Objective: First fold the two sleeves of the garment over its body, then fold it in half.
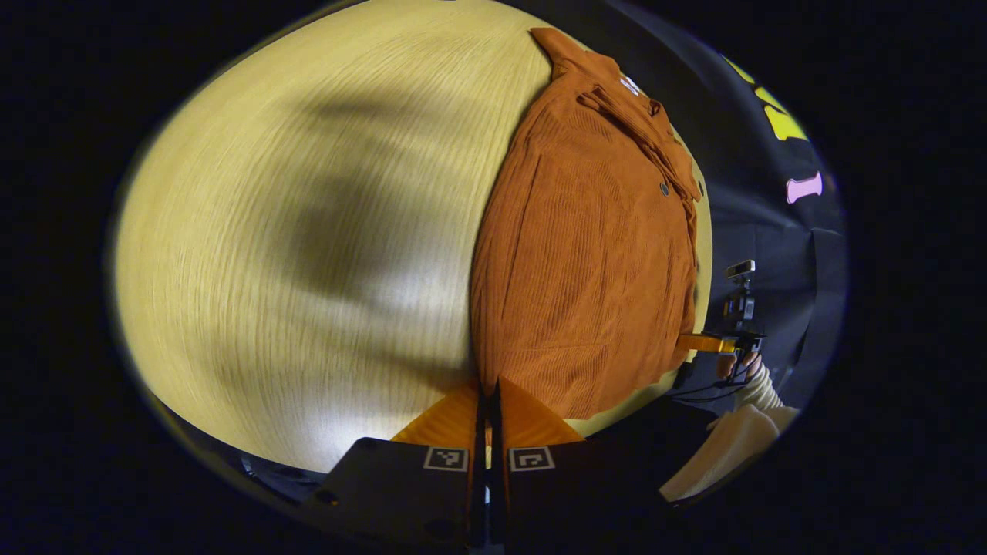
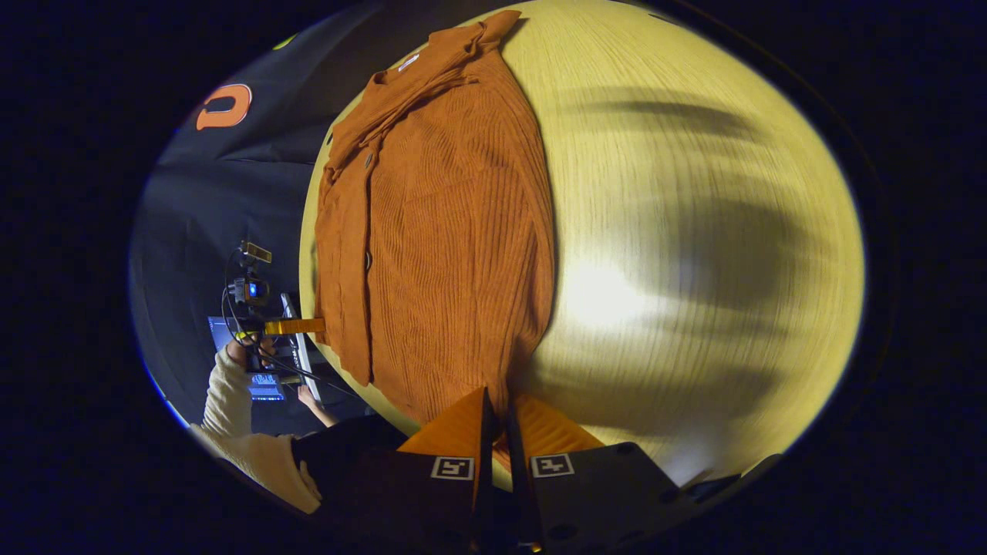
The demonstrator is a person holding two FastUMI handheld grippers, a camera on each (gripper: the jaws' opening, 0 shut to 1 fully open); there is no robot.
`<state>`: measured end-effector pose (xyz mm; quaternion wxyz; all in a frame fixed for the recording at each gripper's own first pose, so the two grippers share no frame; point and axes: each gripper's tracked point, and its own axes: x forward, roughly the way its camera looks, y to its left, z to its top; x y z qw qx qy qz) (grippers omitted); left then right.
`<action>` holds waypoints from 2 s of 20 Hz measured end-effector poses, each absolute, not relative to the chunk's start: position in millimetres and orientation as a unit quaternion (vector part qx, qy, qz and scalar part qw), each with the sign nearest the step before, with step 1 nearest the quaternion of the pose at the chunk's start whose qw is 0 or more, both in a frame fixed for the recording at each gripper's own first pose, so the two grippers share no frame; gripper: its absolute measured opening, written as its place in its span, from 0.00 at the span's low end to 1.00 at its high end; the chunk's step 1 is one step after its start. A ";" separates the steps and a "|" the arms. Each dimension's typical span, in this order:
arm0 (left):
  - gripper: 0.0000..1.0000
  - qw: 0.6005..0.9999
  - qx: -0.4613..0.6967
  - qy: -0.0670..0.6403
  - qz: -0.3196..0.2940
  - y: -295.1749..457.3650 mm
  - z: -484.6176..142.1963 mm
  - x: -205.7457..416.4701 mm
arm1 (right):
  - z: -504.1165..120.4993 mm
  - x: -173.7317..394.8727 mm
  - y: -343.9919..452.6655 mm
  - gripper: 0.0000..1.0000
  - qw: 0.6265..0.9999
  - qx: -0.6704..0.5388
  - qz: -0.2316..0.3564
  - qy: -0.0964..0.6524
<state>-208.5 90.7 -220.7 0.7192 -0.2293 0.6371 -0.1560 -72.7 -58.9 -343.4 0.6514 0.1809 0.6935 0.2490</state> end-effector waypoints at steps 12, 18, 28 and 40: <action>0.04 0.759 -0.198 0.601 -0.151 63.9 -161.3 -189.2 | -276.8 -59.2 -59.6 0.13 0.676 0.263 0.271 0.633; 0.03 0.763 -0.182 0.599 -0.164 57.1 -146.2 -184.4 | -306.9 -51.3 -77.0 0.00 0.689 0.221 0.245 0.646; 0.03 0.760 -0.164 0.609 -0.155 62.3 -148.9 -192.7 | -339.2 -65.7 -113.9 0.01 0.680 0.214 0.201 0.672; 0.03 0.751 -0.157 0.628 -0.130 60.0 -160.0 -202.0 | -341.9 -80.7 -110.3 0.16 0.635 0.258 0.234 0.689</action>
